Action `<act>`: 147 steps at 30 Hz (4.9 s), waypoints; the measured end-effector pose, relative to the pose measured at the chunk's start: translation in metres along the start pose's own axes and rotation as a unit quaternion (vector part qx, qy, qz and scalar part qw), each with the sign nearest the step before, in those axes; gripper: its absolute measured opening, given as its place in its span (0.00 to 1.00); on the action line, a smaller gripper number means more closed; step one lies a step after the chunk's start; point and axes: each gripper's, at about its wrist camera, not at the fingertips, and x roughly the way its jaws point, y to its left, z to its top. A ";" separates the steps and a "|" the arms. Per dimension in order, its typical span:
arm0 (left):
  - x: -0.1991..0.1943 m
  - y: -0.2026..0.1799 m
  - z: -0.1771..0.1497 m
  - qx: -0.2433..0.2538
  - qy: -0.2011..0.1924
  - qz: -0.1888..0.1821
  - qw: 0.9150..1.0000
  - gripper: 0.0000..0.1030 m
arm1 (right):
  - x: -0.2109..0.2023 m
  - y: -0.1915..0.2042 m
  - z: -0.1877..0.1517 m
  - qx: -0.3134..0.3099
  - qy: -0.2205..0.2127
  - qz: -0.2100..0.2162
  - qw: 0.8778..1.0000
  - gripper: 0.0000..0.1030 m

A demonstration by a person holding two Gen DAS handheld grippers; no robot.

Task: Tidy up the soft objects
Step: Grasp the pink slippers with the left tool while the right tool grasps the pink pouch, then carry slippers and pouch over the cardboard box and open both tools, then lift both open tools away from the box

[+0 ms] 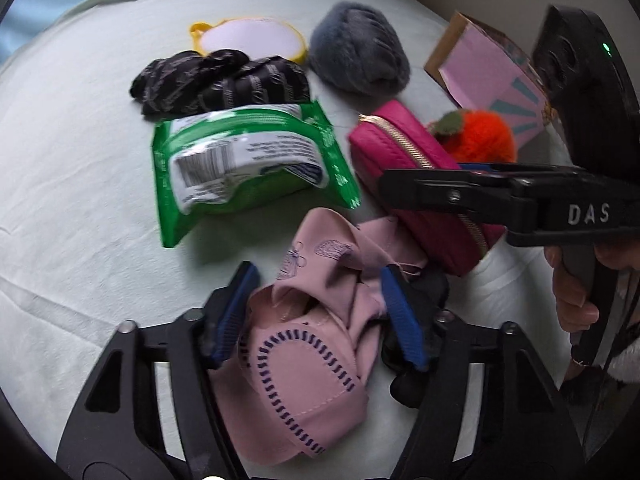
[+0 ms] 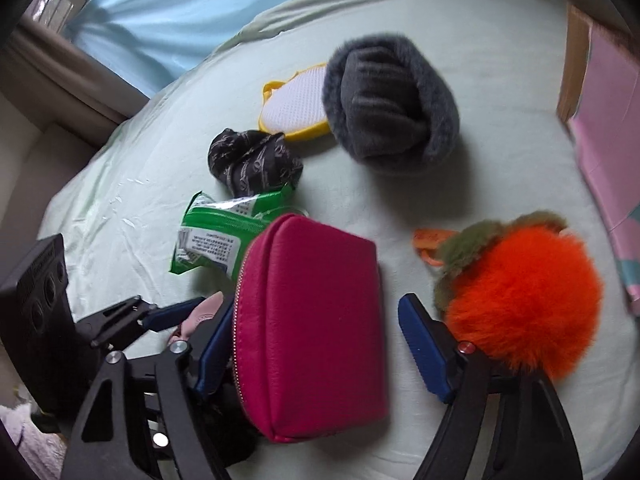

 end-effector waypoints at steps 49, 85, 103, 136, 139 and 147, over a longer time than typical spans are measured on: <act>-0.140 -0.261 0.215 -0.105 -0.110 0.110 0.982 0.12 | -0.332 -0.107 0.095 -0.087 -0.083 -0.019 0.993 0.38; 0.139 -0.291 0.317 -0.159 0.113 0.112 0.974 0.91 | -0.178 -0.325 0.188 0.028 0.122 -0.112 0.986 0.80; 0.086 -0.303 0.307 -0.144 0.076 0.111 0.980 0.99 | -0.215 -0.318 0.189 0.049 0.099 -0.096 0.989 1.00; -0.296 -0.260 0.128 -0.210 -0.145 0.227 0.940 0.99 | -0.417 -0.011 0.081 -0.144 -0.125 -0.091 0.977 1.00; -0.319 -0.244 0.101 -0.214 -0.152 0.240 0.935 1.00 | -0.413 0.016 0.063 -0.144 -0.136 -0.088 0.976 1.00; -0.345 -0.198 0.045 -0.227 -0.161 0.236 0.931 0.99 | -0.386 0.070 0.023 -0.145 -0.149 -0.092 0.974 1.00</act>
